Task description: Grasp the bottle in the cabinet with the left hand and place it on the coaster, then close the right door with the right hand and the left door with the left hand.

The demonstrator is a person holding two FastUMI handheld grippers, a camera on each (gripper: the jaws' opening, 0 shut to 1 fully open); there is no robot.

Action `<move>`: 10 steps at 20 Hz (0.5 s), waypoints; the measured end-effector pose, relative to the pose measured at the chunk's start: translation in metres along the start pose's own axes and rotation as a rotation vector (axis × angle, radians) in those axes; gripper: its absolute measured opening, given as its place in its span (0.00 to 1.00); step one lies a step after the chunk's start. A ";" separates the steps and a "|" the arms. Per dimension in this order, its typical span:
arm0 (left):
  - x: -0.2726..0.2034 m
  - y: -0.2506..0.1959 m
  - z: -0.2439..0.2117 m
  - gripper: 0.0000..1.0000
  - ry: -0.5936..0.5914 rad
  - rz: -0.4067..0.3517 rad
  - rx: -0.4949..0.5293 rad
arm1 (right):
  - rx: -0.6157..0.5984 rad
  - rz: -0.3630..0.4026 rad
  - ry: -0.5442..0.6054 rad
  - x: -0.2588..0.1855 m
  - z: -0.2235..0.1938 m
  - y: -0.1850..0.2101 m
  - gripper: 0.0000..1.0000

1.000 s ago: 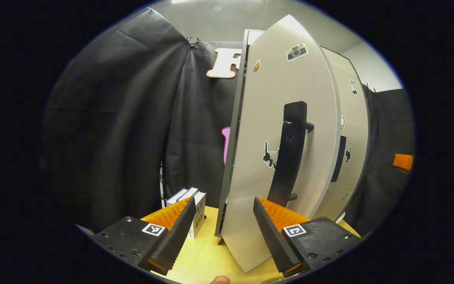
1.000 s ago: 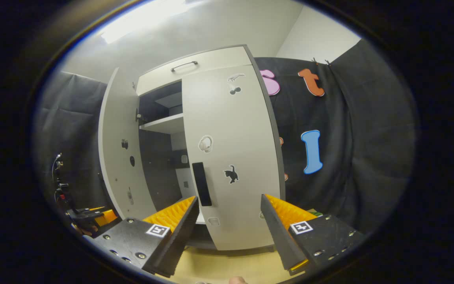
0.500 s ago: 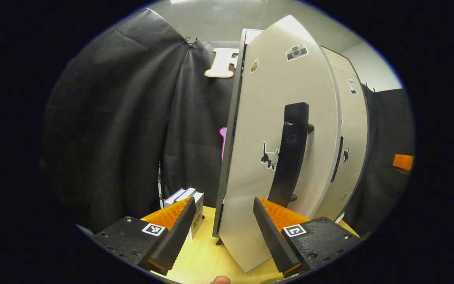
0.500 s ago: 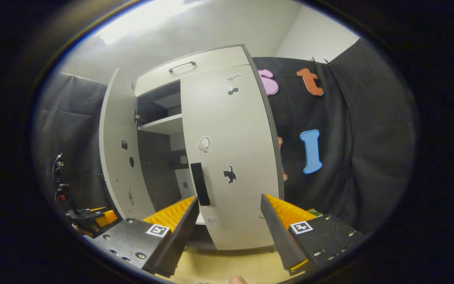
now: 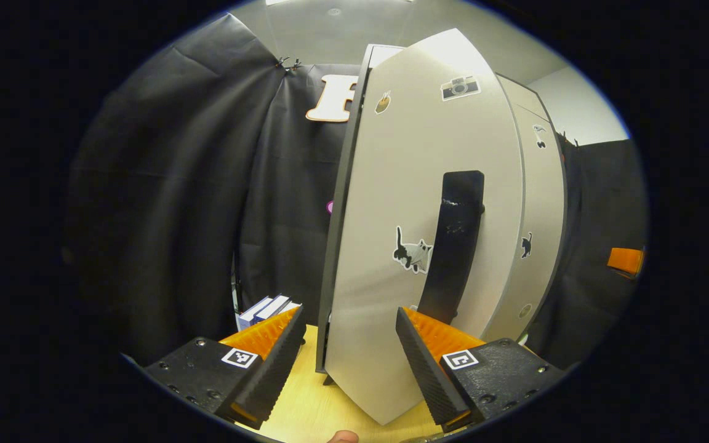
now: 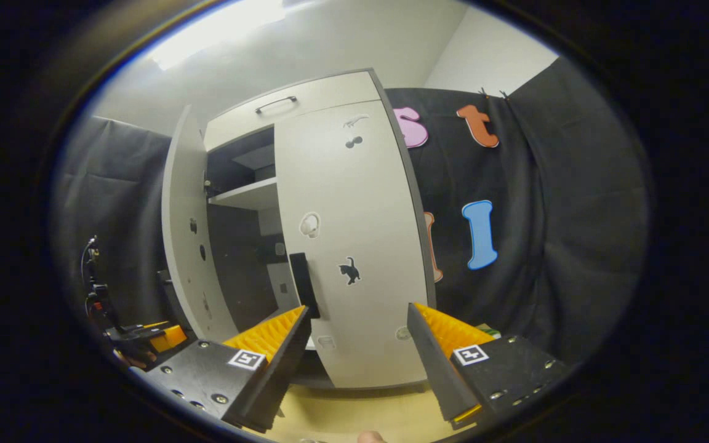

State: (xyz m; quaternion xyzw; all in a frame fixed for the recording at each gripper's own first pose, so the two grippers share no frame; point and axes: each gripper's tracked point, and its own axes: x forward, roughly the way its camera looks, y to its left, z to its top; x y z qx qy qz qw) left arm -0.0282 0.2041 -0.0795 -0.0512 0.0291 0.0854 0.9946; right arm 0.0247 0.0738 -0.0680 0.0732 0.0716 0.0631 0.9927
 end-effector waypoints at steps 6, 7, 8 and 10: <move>0.013 -0.031 0.008 0.93 -0.018 -0.062 0.003 | -0.002 -0.013 -0.010 -0.003 0.005 -0.011 0.95; 0.015 -0.036 0.010 0.93 -0.020 -0.073 0.004 | -0.002 -0.015 -0.011 -0.004 0.006 -0.012 0.95; 0.018 -0.041 0.011 0.93 -0.023 -0.082 0.004 | -0.002 -0.018 -0.012 -0.004 0.007 -0.014 0.95; 0.020 -0.049 0.013 0.94 -0.027 -0.097 0.006 | -0.003 -0.025 -0.014 -0.005 0.008 -0.019 0.91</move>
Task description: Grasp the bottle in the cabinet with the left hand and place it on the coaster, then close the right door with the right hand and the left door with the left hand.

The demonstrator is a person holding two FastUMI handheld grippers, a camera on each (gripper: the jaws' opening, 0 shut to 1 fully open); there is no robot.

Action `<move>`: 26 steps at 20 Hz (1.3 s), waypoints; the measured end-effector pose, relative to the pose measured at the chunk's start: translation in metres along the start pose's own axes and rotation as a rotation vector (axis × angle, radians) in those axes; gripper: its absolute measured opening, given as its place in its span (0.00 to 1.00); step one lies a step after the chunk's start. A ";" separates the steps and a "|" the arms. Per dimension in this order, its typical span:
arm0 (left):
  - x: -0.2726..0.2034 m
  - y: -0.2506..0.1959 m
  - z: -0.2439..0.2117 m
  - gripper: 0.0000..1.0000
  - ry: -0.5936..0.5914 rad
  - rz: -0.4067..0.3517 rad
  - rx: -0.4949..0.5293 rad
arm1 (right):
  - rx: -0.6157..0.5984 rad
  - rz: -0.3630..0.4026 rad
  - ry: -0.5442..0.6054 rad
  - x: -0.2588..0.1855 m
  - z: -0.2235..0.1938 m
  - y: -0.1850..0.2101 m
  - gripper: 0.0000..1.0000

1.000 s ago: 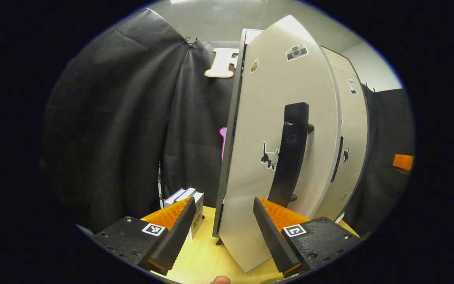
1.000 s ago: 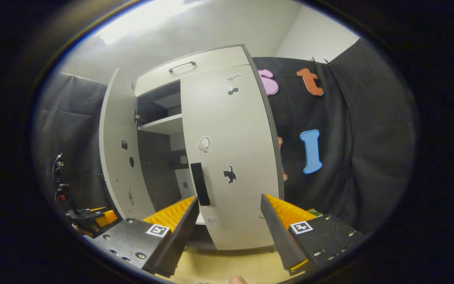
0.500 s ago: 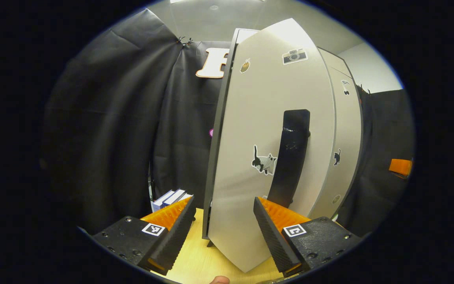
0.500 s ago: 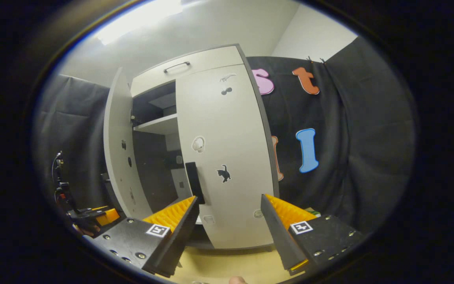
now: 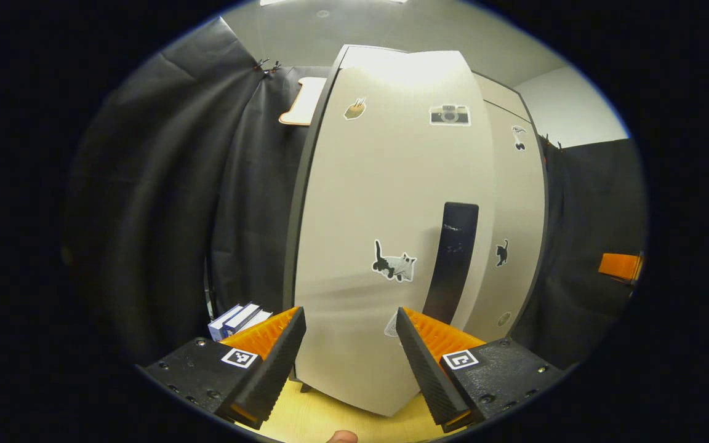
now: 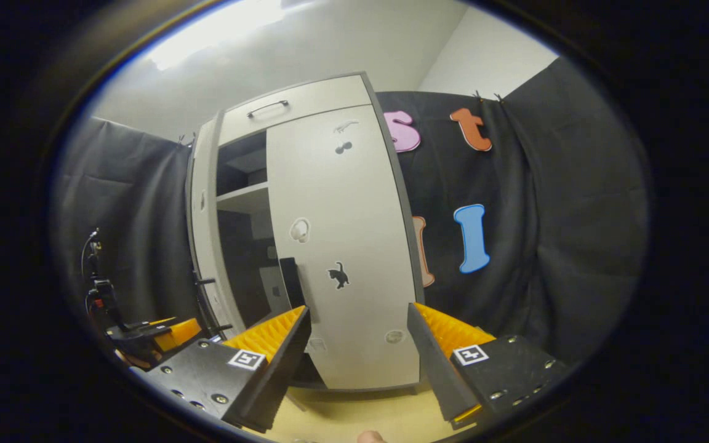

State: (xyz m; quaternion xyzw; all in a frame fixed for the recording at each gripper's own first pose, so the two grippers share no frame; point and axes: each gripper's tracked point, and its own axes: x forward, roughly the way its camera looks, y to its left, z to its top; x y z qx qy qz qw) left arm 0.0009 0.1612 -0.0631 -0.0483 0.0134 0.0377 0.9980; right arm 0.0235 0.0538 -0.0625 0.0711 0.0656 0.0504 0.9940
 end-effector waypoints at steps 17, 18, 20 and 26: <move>0.020 -0.051 0.015 0.93 -0.030 -0.098 0.010 | -0.009 -0.024 -0.009 -0.011 0.005 -0.015 0.95; 0.021 -0.052 0.014 0.93 -0.023 -0.101 0.005 | -0.010 -0.026 -0.009 -0.011 0.005 -0.016 0.91; 0.024 -0.055 0.012 0.93 -0.017 -0.104 -0.008 | -0.011 -0.031 -0.011 -0.013 0.005 -0.017 0.95; 0.034 -0.060 0.015 0.94 -0.006 -0.104 -0.029 | -0.013 -0.031 -0.013 -0.013 0.006 -0.017 0.95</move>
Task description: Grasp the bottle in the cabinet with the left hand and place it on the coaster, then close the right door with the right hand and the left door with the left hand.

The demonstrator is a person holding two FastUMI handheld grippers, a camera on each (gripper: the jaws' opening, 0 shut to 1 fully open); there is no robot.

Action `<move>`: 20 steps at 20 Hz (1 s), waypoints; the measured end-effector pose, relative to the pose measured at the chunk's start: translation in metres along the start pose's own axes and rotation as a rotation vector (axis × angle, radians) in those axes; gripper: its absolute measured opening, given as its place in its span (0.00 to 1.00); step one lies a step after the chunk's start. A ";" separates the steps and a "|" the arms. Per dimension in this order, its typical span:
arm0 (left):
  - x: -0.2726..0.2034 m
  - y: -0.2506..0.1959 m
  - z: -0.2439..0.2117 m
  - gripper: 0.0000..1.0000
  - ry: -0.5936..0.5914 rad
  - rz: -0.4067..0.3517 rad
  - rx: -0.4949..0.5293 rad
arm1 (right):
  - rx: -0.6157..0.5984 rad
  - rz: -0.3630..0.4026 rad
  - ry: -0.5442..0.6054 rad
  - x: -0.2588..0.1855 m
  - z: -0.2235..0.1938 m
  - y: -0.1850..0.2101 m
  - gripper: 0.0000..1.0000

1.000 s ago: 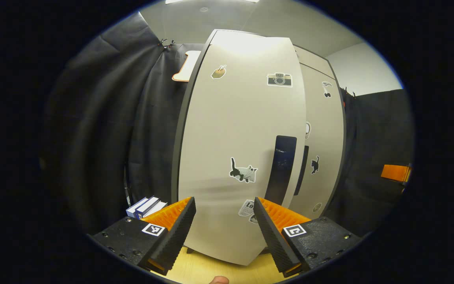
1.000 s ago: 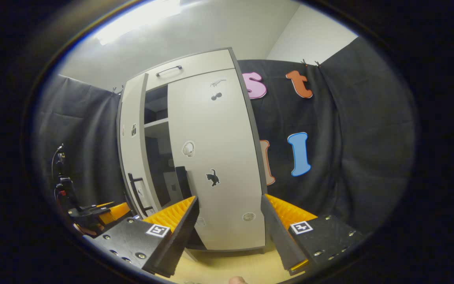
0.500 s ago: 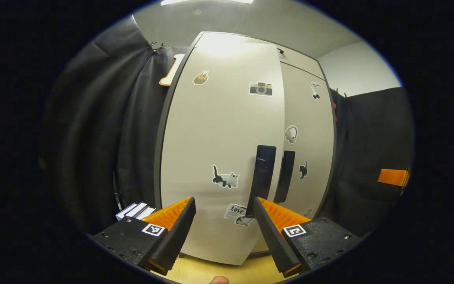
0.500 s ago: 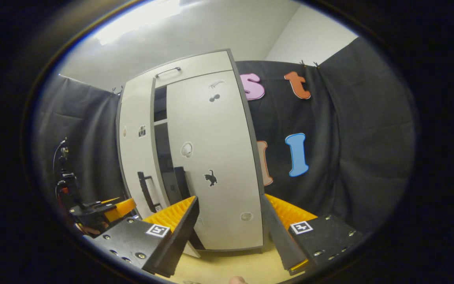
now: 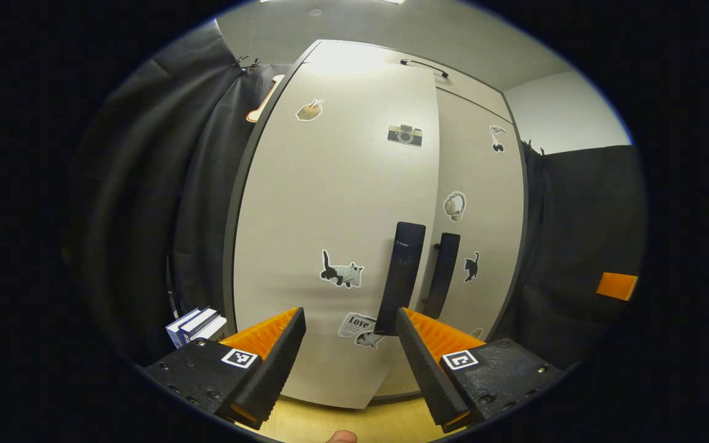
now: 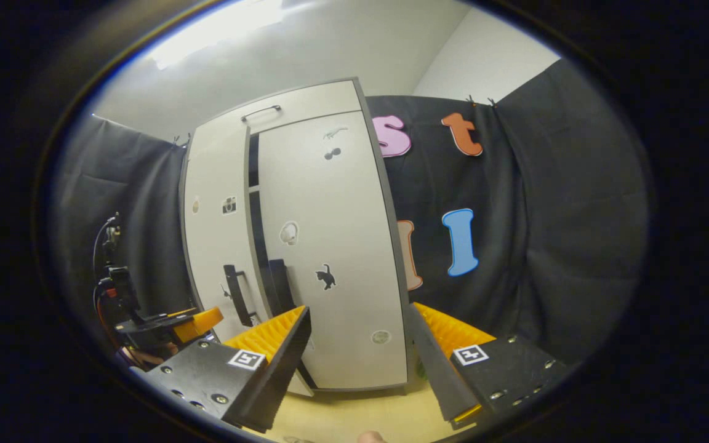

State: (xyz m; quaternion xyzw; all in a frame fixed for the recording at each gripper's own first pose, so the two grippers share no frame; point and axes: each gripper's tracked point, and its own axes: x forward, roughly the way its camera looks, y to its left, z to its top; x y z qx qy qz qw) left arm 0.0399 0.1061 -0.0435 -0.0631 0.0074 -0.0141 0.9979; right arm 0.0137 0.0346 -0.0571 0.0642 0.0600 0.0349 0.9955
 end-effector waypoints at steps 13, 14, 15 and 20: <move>0.008 -0.007 0.003 0.94 0.016 0.029 0.003 | -0.010 0.003 -0.006 0.009 0.001 -0.004 0.91; 0.007 -0.009 0.006 0.95 0.014 0.035 0.006 | -0.014 0.002 -0.008 0.010 0.002 -0.005 0.95; 0.005 -0.012 0.009 0.95 0.009 0.036 0.008 | -0.017 0.003 -0.012 0.011 0.004 -0.006 0.95; -0.010 -0.028 0.031 0.96 0.001 0.054 0.037 | -0.024 0.015 -0.026 0.015 0.015 -0.008 0.95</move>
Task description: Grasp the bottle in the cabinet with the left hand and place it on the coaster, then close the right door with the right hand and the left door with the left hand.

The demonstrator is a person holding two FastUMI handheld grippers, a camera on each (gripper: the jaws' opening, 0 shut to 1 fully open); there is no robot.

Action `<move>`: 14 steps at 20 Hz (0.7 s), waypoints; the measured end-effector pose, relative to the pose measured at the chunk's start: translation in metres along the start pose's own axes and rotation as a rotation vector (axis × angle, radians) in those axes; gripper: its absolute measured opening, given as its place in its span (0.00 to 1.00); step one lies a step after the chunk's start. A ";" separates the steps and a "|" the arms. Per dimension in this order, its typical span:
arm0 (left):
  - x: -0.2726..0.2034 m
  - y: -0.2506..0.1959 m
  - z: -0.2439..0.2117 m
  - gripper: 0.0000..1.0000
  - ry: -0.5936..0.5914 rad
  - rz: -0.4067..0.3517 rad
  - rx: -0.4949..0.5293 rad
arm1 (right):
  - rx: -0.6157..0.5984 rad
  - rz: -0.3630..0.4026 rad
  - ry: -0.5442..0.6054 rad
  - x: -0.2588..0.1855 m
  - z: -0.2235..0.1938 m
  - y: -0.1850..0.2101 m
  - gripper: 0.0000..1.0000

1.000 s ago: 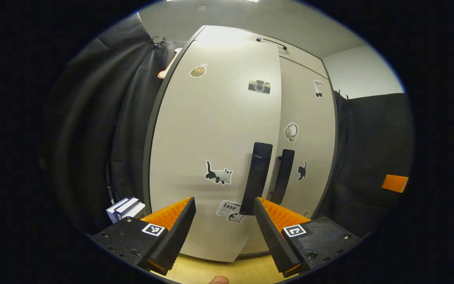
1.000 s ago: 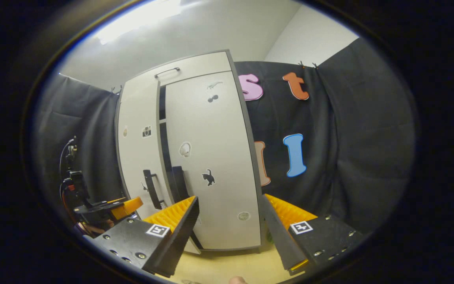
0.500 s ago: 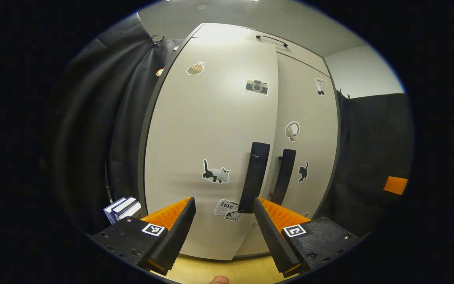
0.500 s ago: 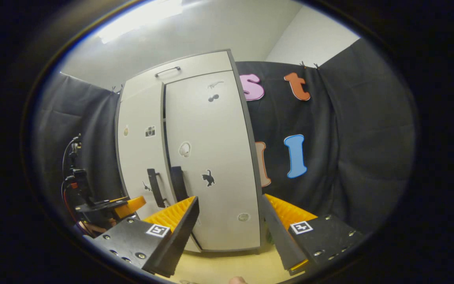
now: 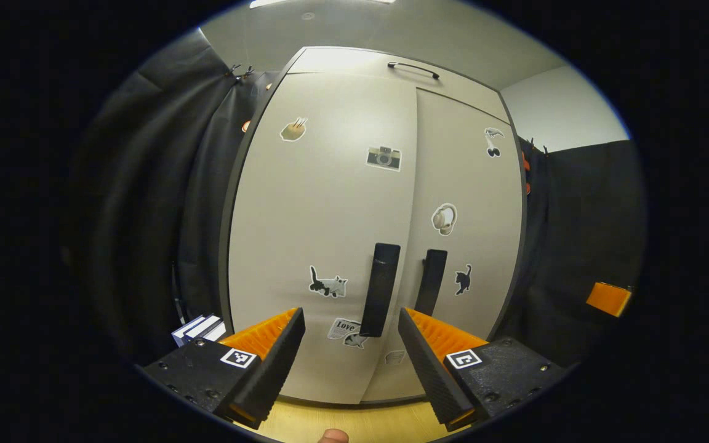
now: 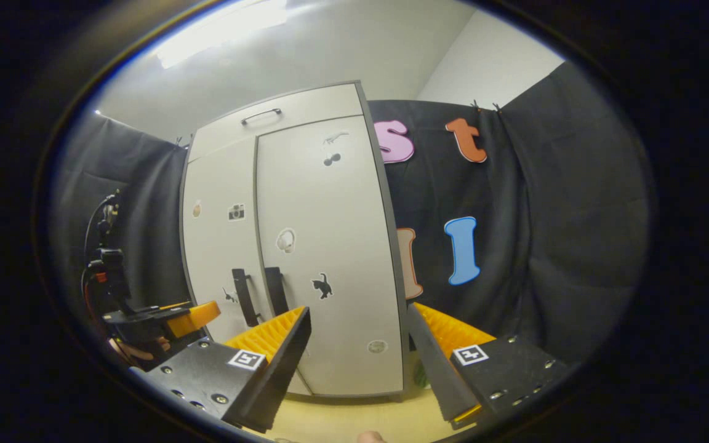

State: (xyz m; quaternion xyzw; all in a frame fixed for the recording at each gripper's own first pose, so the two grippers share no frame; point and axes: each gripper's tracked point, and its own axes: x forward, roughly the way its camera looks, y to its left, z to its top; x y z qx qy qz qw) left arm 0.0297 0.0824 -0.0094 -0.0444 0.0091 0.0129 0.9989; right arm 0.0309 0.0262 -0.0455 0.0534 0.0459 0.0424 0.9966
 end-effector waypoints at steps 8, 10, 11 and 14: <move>-0.024 -0.042 0.033 0.96 0.031 0.017 0.075 | -0.038 0.023 -0.037 0.010 0.039 0.004 0.96; -0.030 -0.060 0.050 0.96 0.026 0.012 0.103 | -0.028 0.035 -0.068 0.014 0.062 0.005 0.96; -0.030 -0.072 0.061 0.96 0.009 0.002 0.104 | -0.016 0.039 -0.075 0.016 0.071 0.004 0.96; -0.035 -0.108 0.086 0.96 -0.024 -0.020 0.104 | 0.017 0.041 -0.103 0.015 0.095 -0.010 0.95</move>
